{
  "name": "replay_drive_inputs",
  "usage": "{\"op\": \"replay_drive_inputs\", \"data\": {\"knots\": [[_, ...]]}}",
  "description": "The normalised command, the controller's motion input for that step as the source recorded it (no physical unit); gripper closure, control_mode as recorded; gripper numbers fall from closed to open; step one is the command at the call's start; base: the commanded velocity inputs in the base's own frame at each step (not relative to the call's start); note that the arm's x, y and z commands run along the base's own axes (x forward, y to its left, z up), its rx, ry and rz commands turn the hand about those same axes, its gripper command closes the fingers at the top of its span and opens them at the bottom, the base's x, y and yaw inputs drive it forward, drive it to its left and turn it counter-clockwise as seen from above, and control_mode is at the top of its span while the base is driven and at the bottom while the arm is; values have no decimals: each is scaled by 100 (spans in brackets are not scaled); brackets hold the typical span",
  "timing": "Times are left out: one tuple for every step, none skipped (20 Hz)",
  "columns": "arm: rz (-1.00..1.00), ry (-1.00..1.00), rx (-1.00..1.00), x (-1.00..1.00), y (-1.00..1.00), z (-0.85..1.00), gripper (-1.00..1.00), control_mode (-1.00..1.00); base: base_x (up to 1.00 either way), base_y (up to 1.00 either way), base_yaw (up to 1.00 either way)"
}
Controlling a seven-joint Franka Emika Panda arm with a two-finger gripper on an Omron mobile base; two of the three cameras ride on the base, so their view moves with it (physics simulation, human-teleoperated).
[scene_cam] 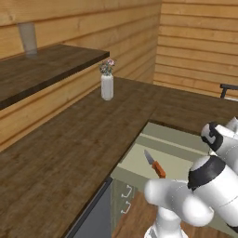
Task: Pick up the knife from the drawer and place it on the cutting board. Then place the meat from the plate to the cutting board.
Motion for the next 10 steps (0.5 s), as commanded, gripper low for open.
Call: {"op": "replay_drive_inputs", "data": {"knots": [[3,10,0,0,55,59,-100,-100,0,0,0],[2,10,0,1,68,14,-100,-100,0,0,0],[2,9,0,10,74,0,-100,-100,0,0,0],[2,8,0,29,78,0,-100,-100,0,0,0],[1,7,0,45,81,-1,-100,-100,0,0,0],[0,6,0,54,82,-7,-100,-100,0,0,0],[0,2,0,59,84,-13,-100,-100,0,0,0],[0,3,0,60,82,-17,-100,-100,0,0,0],[-1,4,0,59,71,-19,-100,-100,0,0,0],[-7,3,1,59,65,-19,-100,-100,0,0,0]]}}
